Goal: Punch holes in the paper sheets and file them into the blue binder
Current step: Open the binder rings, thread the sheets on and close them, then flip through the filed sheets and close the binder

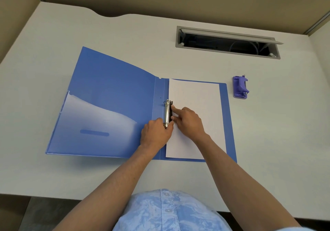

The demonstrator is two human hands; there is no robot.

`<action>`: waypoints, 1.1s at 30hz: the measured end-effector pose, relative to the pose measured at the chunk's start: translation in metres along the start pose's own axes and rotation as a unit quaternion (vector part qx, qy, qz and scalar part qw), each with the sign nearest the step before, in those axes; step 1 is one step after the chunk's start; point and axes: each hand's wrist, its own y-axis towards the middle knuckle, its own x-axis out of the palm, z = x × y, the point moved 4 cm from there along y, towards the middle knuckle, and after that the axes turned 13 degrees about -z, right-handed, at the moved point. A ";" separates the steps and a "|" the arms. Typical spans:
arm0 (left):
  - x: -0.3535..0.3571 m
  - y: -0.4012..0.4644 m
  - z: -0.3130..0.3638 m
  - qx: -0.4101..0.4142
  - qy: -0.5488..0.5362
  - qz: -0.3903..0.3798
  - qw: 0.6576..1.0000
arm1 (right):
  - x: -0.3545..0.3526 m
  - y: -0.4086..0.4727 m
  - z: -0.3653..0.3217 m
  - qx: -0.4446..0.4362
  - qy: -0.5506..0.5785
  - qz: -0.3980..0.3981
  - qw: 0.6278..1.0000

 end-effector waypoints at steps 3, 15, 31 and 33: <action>0.000 -0.002 0.000 -0.001 -0.005 0.002 1.000 | 0.002 -0.006 0.005 0.003 0.055 0.018 0.998; 0.006 -0.004 -0.007 0.000 -0.054 0.010 0.999 | 0.022 -0.085 0.047 0.096 0.011 0.210 0.973; 0.013 -0.002 0.006 0.070 -0.124 0.046 0.989 | 0.047 -0.132 0.067 0.247 0.058 0.211 0.944; 0.021 -0.009 0.009 0.098 -0.093 0.050 0.990 | 0.055 -0.133 0.067 0.264 0.056 0.195 0.943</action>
